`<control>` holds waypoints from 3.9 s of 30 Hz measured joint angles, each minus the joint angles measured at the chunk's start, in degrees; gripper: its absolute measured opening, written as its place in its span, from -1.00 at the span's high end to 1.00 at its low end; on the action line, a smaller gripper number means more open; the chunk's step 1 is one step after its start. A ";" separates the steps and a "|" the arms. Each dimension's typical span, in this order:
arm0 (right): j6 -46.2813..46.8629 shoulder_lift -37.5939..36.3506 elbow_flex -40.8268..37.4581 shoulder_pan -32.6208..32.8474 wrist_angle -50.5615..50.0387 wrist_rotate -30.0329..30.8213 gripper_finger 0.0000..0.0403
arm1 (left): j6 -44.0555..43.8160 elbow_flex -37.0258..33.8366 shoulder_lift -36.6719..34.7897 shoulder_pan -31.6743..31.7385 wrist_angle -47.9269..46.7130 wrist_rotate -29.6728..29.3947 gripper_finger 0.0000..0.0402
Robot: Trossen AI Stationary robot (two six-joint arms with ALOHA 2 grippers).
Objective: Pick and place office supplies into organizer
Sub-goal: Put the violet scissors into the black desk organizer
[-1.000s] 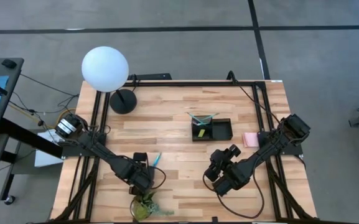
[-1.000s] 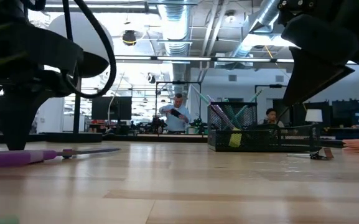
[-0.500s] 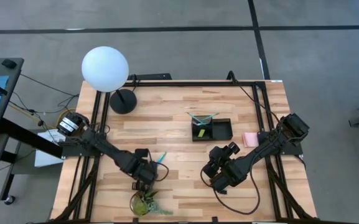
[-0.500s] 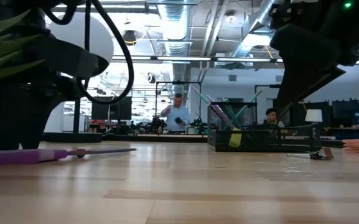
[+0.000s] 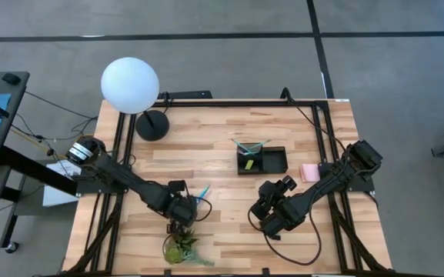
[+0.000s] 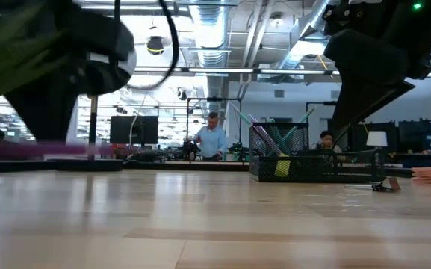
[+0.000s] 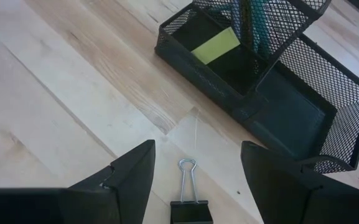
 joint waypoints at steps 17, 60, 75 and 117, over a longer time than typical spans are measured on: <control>0.05 0.00 0.00 0.08 -2.43 0.02 -0.16 | 3.62 16.42 -1.55 0.14 -20.32 -11.19 1.00; 23.00 0.00 5.18 10.47 -16.85 -1.59 -0.16 | 44.31 48.28 17.56 37.28 -19.67 34.77 1.00; 17.97 0.00 5.18 12.12 -17.34 -2.97 -0.16 | 44.50 70.94 34.30 39.65 -41.30 31.98 1.00; -79.16 0.00 9.05 -1.27 31.28 34.67 0.21 | 55.25 71.97 24.61 34.78 -39.81 34.06 1.00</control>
